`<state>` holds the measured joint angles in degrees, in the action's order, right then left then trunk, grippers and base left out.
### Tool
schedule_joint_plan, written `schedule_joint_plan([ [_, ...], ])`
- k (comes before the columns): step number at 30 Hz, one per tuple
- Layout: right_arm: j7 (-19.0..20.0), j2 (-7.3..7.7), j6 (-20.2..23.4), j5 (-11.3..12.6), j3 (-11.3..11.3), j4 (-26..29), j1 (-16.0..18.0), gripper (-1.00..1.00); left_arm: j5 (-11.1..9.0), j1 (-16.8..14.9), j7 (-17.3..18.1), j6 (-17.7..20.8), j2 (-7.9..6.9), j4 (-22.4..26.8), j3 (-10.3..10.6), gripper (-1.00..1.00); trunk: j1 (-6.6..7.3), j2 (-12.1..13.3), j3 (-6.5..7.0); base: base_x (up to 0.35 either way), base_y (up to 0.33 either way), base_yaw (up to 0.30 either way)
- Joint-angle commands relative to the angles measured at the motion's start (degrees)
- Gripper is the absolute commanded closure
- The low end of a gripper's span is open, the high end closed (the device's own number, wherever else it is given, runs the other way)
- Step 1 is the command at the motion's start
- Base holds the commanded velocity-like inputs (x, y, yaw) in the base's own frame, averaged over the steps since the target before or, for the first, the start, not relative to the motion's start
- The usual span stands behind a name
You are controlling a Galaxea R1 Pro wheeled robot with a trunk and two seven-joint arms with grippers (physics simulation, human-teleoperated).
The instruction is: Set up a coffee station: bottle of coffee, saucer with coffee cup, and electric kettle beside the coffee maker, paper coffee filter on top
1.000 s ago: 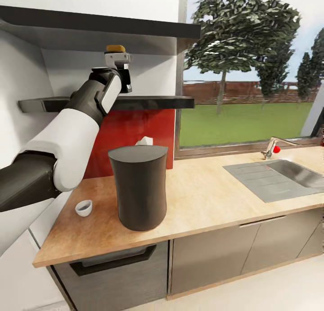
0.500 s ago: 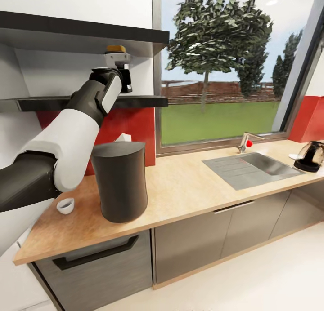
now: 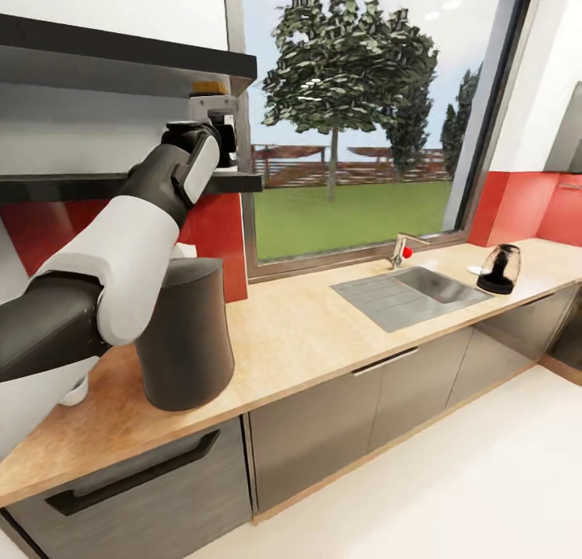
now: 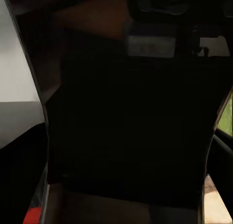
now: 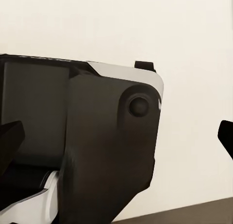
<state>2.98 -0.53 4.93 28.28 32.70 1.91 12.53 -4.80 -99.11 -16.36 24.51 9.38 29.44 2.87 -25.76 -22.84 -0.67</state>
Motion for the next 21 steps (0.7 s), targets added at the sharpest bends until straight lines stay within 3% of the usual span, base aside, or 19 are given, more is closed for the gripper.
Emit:
schedule_joint_plan([
  [1, 0.1, 0.01, 0.22, 0.55, 0.48, 0.02, 0.04, -1.0, -0.39, -0.03, -0.51, 0.27, -0.02, 0.09, 0.35, 1.0, -0.03, -0.08, -0.07, 0.0, 0.0, -0.272],
  [21, 0.1, 0.01, 0.26, 0.64, 0.44, 0.02, 0.04, -1.0, -0.31, 0.05, -0.58, 0.27, 0.02, 0.03, 0.3, 1.0, -0.03, -0.08, -0.07, 0.02, -0.018, -0.272],
])
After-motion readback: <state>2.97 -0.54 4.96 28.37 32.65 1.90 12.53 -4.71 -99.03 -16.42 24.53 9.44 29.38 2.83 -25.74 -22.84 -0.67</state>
